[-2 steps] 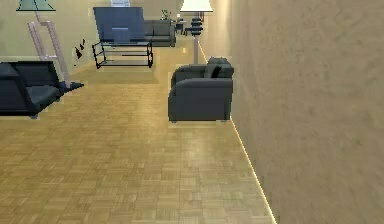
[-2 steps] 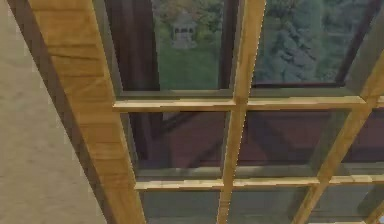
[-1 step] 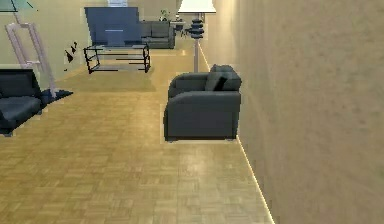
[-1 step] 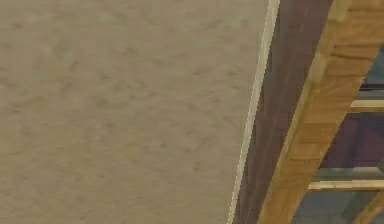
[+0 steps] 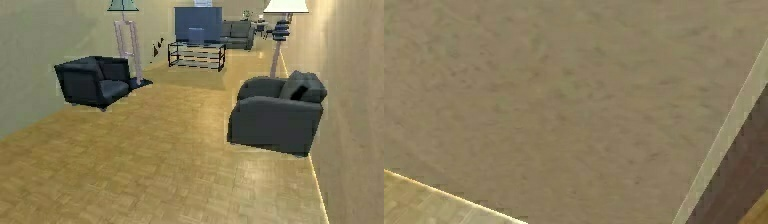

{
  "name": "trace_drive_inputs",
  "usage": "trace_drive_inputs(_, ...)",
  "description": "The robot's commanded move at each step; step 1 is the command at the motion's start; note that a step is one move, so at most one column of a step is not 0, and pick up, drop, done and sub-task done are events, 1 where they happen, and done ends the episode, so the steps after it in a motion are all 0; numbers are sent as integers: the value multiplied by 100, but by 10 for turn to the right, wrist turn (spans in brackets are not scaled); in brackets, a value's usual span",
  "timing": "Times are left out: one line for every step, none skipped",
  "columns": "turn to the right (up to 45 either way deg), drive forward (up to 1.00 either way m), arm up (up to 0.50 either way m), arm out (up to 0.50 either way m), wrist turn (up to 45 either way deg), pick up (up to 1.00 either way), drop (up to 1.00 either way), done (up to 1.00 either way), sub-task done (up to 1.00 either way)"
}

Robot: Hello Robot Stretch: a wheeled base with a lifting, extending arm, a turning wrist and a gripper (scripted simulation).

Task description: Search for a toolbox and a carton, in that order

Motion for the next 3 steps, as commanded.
trace_drive_inputs(0, 100, 0, 0, 0, 0, 0, 0, 0)
trace_drive_inputs(-30, 0, 0, 0, 0, 0, 0, 0, 0)
trace_drive_inputs(0, 85, 0, 0, 0, 0, 0, 0, 0)
